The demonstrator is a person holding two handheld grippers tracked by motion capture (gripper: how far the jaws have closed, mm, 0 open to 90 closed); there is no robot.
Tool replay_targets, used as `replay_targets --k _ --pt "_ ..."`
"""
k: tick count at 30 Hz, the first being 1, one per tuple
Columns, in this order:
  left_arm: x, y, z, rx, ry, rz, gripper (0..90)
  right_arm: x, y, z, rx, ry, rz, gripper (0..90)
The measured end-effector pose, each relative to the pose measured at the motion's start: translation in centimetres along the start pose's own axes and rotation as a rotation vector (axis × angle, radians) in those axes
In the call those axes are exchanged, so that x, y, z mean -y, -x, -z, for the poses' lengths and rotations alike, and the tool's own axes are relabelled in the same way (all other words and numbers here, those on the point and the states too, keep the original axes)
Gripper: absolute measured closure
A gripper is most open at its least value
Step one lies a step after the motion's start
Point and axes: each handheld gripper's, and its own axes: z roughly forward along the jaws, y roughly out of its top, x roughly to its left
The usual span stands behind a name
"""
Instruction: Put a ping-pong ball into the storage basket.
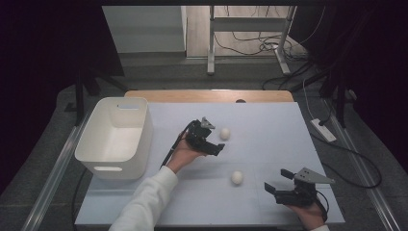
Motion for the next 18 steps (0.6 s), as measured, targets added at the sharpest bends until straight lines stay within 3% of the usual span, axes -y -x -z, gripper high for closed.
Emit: replay_targets --k 18 --pt "-0.6 -0.7 -2.1 -0.006 -0.027 0.025 6.0 0.0 0.1 0.0 -0.003 -0.001 -0.003 10.4"
